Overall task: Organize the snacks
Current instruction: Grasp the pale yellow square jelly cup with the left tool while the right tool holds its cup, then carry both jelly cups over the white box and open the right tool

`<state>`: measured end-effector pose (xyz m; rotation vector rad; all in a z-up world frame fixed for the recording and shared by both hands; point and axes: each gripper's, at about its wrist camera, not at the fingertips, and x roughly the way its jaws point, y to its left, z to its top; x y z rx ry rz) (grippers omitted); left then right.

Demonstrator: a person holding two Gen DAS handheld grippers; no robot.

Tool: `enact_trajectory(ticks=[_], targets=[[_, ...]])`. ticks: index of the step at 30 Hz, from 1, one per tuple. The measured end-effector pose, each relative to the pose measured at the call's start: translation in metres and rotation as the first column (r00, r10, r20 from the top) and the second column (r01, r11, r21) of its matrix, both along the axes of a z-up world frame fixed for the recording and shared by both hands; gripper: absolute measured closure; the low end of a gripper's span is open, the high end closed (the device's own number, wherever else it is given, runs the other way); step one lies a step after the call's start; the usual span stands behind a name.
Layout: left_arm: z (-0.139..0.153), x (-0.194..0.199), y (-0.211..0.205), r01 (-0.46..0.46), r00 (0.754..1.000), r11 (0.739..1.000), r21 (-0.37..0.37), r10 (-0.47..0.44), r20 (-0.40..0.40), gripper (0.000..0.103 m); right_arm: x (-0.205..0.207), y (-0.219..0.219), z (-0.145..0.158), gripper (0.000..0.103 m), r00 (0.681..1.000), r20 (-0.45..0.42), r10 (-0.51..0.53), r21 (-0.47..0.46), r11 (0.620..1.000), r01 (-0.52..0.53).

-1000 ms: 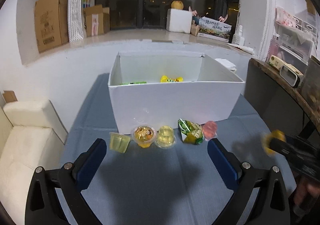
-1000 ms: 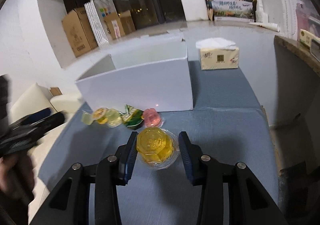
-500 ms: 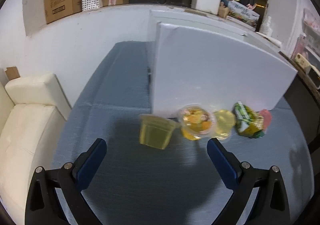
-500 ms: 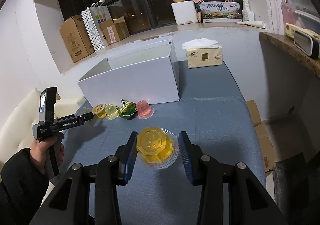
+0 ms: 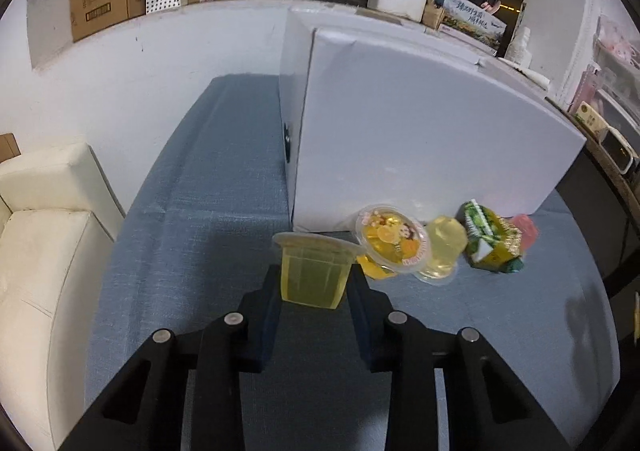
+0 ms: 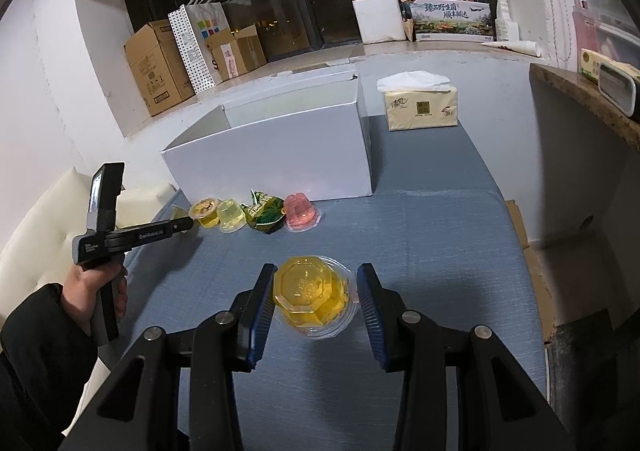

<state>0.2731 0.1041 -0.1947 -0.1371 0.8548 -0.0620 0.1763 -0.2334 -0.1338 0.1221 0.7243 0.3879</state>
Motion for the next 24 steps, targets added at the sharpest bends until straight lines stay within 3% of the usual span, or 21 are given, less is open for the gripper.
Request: enact_trajectory(ticks=[4,10,17,20,22,24], targets=[[0.018,-0.027,0.003,0.014,0.998,1.000,-0.015,-0.013,0.055,0.067,0.001,0.007,0.002,0.059,1.000,0.003,0.020,0.006,1.000,-0.020],[0.077,-0.052,-0.015,0.078,0.978,0.997,-0.015,-0.074,0.195,0.067,0.017,0.027,0.021,0.059,0.997,0.035,0.065,0.024,0.998,-0.065],[0.138,-0.040,-0.032,0.126,0.948,0.992,-0.007,-0.118,0.295,0.067,0.067,0.051,0.062,0.059,0.989,0.119,0.089,0.055,0.994,-0.096],[0.147,-0.017,-0.038,0.125,0.946,0.992,0.010,-0.122,0.299,0.067,0.101,0.060,0.075,0.073,0.988,0.131,0.083,0.070,0.993,-0.093],[0.150,0.009,-0.039,0.125,0.949,0.992,0.018,-0.124,0.291,0.067,0.128,0.071,0.079,0.073,0.986,0.136,0.096,0.049,0.993,-0.104],[0.146,0.033,-0.040,0.122,0.956,0.992,0.033,-0.126,0.266,0.067,0.155,0.084,0.081,0.088,0.983,0.131,0.126,0.018,0.991,-0.129]])
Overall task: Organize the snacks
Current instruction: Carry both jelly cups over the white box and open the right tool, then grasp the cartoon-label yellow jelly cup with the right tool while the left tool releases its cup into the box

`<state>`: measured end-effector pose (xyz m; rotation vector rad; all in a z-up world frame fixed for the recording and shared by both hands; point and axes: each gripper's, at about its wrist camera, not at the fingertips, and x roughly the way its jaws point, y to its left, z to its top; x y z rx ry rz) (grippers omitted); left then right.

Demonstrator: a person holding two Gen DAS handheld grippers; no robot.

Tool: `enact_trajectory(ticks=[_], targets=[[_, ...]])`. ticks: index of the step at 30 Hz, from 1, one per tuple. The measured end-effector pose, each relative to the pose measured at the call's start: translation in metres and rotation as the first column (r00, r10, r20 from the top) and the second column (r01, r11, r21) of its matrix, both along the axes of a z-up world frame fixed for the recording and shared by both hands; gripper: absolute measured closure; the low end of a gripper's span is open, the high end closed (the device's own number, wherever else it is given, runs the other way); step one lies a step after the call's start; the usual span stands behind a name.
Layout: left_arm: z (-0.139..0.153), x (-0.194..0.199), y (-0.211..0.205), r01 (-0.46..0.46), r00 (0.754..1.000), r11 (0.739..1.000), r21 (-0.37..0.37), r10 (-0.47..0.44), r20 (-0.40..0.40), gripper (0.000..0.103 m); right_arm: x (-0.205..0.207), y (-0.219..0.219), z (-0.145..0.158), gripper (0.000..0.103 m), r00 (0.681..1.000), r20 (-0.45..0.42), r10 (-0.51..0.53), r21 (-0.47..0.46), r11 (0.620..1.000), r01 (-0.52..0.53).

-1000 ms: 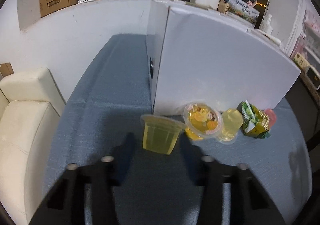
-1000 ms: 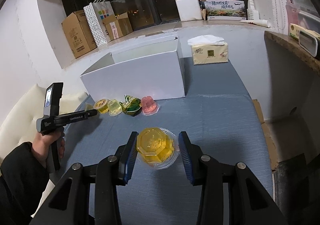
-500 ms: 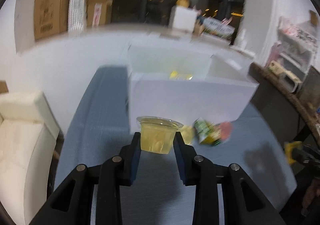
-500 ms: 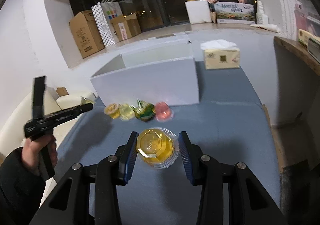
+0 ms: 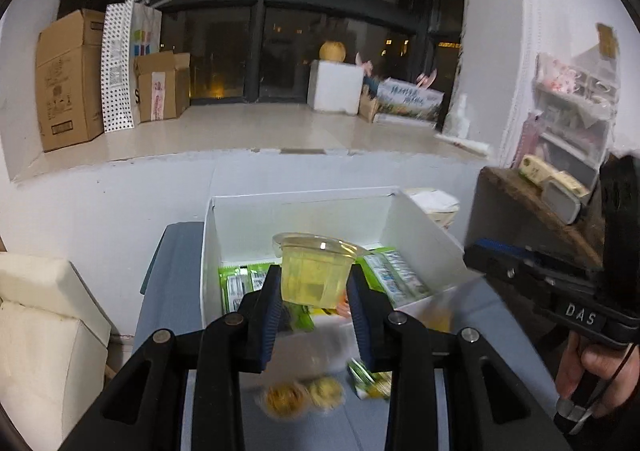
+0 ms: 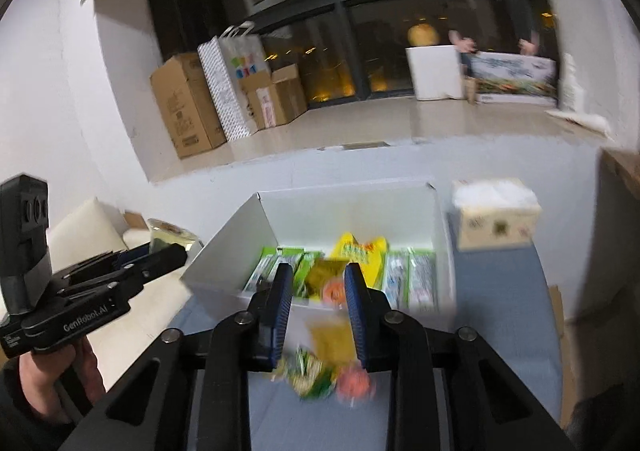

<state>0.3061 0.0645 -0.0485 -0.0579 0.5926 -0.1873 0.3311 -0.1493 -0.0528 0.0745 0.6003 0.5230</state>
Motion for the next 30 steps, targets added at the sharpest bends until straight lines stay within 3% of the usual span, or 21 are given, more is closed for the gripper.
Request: enact_trajectory(ticks=[1,5,9,10,11,12,13,17,21,30], targets=[[-0.003,0.011,0.000,0.003,1.000,1.000,0.008,-0.003,-0.010,0.067,0.010,0.004,0.000,0.095,1.000,-0.007,-0.007,-0.014,1.000,0.007],[-0.021,0.042,-0.001,0.015,0.997,1.000,0.028,-0.013,-0.072,0.067,0.026,0.006,0.000,0.095,0.999,-0.031,-0.014,-0.005,1.000,0.014],[-0.033,0.051,-0.001,0.019,0.996,0.999,0.032,-0.016,-0.090,0.067,0.015,0.002,-0.010,0.090,0.999,-0.032,-0.023,-0.068,0.998,0.021],[-0.035,0.052,-0.002,0.023,0.995,0.999,0.032,-0.020,-0.093,0.067,0.013,-0.002,-0.013,0.064,0.998,-0.051,-0.025,-0.073,0.997,0.021],[-0.036,0.052,-0.003,0.026,0.995,0.999,0.035,-0.022,-0.092,0.067,0.007,-0.008,-0.017,0.028,0.997,-0.069,-0.035,-0.074,0.997,0.030],[-0.037,0.052,-0.004,0.027,0.996,0.999,0.041,-0.023,-0.092,0.067,0.001,-0.014,-0.019,0.016,0.997,-0.061,-0.047,-0.069,0.997,0.042],[-0.038,0.052,-0.005,0.029,0.996,0.999,0.045,-0.024,-0.089,0.067,-0.011,-0.025,-0.022,0.011,0.997,-0.033,-0.064,-0.054,0.997,0.062],[-0.046,0.055,-0.005,0.025,0.995,0.999,0.035,-0.022,-0.101,0.067,-0.044,-0.056,-0.055,0.011,0.984,-0.078,-0.158,-0.068,0.986,0.153],[-0.051,0.061,-0.011,0.034,0.993,0.999,0.037,-0.030,-0.113,0.067,-0.050,-0.059,-0.100,0.011,0.969,-0.176,-0.174,-0.095,0.983,0.159],[-0.063,0.065,-0.017,0.043,0.990,0.998,0.050,-0.036,-0.138,0.067,-0.025,-0.038,-0.134,0.012,0.966,-0.212,-0.149,-0.077,0.988,0.136]])
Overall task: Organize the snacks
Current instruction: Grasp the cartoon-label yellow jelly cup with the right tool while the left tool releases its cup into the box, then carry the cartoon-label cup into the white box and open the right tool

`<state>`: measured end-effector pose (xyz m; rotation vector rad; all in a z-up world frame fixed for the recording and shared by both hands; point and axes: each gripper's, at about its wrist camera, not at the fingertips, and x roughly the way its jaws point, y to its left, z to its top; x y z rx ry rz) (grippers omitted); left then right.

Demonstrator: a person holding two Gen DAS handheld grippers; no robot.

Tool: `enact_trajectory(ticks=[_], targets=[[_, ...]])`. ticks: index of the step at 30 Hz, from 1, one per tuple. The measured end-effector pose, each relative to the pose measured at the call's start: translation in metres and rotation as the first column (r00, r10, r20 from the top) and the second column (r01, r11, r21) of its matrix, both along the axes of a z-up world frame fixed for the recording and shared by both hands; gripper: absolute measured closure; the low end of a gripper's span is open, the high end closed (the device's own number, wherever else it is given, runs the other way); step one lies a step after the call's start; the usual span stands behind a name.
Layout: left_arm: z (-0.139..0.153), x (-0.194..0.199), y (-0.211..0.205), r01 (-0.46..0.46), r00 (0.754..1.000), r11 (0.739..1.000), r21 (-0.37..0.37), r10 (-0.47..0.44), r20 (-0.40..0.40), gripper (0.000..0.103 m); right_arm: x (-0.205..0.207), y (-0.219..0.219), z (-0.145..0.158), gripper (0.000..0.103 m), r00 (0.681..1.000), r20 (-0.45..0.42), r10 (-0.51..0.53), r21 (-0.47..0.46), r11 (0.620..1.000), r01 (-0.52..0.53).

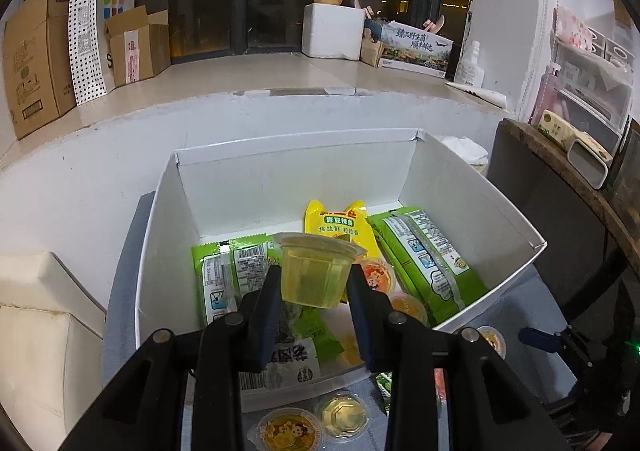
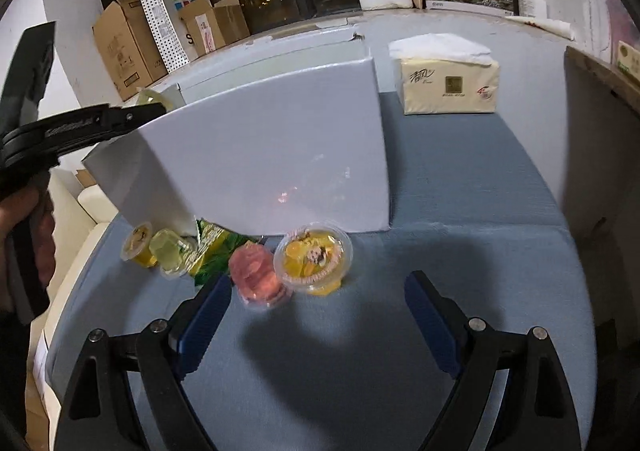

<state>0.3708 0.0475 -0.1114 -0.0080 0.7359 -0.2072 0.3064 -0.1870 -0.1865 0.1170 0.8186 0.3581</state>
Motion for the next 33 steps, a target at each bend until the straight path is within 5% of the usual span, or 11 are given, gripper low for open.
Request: enact_trajectory(ticks=[3,5,7,11,18,33], targets=[[-0.004,0.003,0.003,-0.005,1.000,1.000,-0.002,0.005,-0.007,0.067,0.010,0.000,-0.004,0.017,1.000,-0.018,-0.020,0.034,0.999,0.020],[-0.006,0.007,0.006,-0.013,1.000,1.000,-0.007,0.012,-0.016,0.067,0.018,0.001,-0.009,0.033,0.998,-0.052,-0.027,0.051,0.998,0.029],[-0.008,0.012,0.010,-0.022,0.999,1.000,-0.022,0.022,-0.033,0.067,0.023,0.002,-0.013,0.035,0.998,-0.065,-0.014,0.090,0.996,0.020],[-0.011,0.019,0.010,-0.025,0.998,0.999,-0.020,0.024,-0.050,0.064,0.020,0.008,-0.008,0.056,0.999,-0.044,0.021,0.095,0.995,-0.016],[-0.004,0.016,-0.010,-0.014,0.999,1.000,0.026,0.015,-0.031,0.001,0.010,0.007,0.000,0.056,1.000,-0.024,0.008,0.078,0.997,-0.006],[0.015,-0.085,0.028,-0.107,0.992,0.992,-0.063,0.111,0.062,0.000,-0.028,0.002,0.102,0.056,0.976,0.211,0.045,0.043,0.998,-0.055]])
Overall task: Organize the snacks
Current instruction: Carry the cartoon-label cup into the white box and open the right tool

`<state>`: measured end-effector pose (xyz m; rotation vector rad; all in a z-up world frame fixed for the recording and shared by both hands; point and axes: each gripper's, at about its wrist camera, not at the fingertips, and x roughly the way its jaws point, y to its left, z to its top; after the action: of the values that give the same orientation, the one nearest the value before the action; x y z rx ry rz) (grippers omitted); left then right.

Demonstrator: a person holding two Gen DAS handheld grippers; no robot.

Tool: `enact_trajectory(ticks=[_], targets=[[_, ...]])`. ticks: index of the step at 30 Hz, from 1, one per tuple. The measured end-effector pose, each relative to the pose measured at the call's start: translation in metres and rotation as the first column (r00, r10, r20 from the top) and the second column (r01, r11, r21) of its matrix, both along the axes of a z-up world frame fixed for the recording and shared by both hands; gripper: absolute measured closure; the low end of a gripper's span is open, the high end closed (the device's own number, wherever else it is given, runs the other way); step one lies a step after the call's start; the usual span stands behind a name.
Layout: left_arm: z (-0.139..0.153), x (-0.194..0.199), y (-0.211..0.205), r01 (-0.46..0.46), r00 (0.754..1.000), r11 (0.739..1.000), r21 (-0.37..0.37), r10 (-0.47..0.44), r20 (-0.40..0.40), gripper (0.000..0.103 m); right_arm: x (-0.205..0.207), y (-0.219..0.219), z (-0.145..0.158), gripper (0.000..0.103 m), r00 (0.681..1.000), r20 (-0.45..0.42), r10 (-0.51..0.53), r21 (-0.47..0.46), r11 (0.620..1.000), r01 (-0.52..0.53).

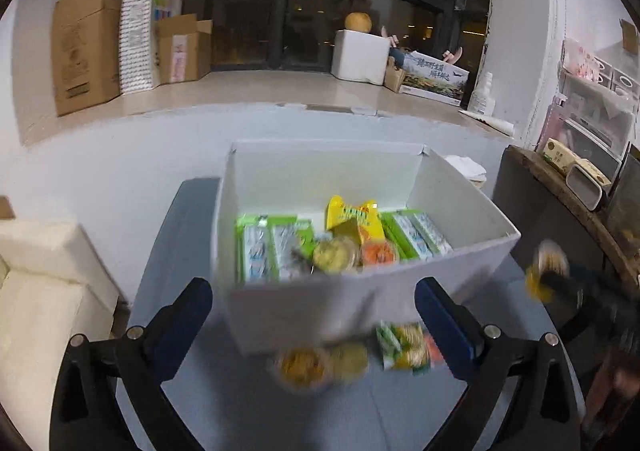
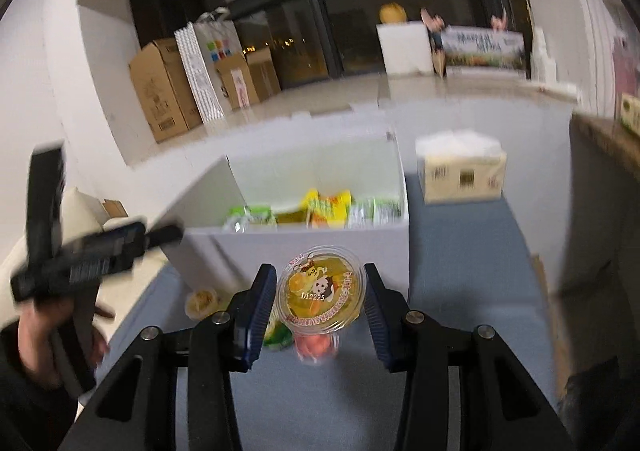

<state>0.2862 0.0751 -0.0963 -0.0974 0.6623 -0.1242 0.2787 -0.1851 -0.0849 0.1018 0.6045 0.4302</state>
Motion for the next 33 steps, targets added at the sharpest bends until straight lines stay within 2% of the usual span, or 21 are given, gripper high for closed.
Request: enact_trajectory(ticks=[3,8,15,16,17,18,19,24,26,30,33], targets=[[-0.003,-0.025,0.006,-0.011,1.000,1.000,-0.011,0.012,0.008,0.000,0.014,0.009,0.015,0.056,1.000,0.021,0.011,-0.012,1.000,-0.011],[-0.013,-0.062,0.016,-0.033,0.999,0.999,-0.035,0.033,0.002,0.000,0.055,0.034,0.023,0.056,0.999,0.017,0.038,-0.038,0.999,-0.037],[-0.037,-0.101,0.029,-0.069,0.997,0.996,-0.051,0.066,-0.049,0.000,0.104,0.070,-0.004,0.055,0.996,-0.062,0.057,-0.122,0.990,-0.064],[-0.042,-0.103,0.030,-0.071,0.996,0.996,-0.053,0.067,-0.063,0.000,0.108,0.074,-0.009,0.048,0.996,-0.071,0.052,-0.142,0.988,-0.061],[-0.045,-0.106,0.032,-0.069,0.995,0.996,-0.057,0.065,-0.072,0.000,0.110,0.076,-0.012,0.027,0.997,-0.070,0.040,-0.160,0.986,-0.051],[-0.047,-0.108,0.033,-0.073,0.995,0.996,-0.057,0.068,-0.076,0.000,0.111,0.076,-0.014,0.018,0.997,-0.066,0.036,-0.163,0.986,-0.046],[-0.049,-0.109,0.034,-0.078,0.994,0.995,-0.056,0.074,-0.077,0.000,0.111,0.075,-0.015,0.015,0.997,-0.066,0.034,-0.149,0.988,-0.044],[-0.051,-0.107,0.034,-0.080,0.994,0.995,-0.064,0.075,-0.081,0.000,0.098,0.066,-0.011,0.013,0.998,-0.061,0.025,-0.143,0.989,-0.034],[-0.050,-0.104,0.031,-0.074,0.995,0.995,-0.062,0.069,-0.077,0.000,0.085,0.056,-0.005,0.000,0.998,-0.055,0.033,-0.124,0.992,-0.040],[-0.050,-0.096,0.024,-0.055,0.996,0.998,-0.043,0.051,-0.079,0.000,0.056,0.038,0.002,0.000,0.999,-0.044,0.030,-0.104,0.994,-0.034],[-0.053,-0.084,0.021,-0.055,0.995,0.998,-0.022,0.053,-0.087,0.000,0.026,0.019,-0.008,0.000,0.998,-0.059,0.034,-0.072,0.997,-0.038]])
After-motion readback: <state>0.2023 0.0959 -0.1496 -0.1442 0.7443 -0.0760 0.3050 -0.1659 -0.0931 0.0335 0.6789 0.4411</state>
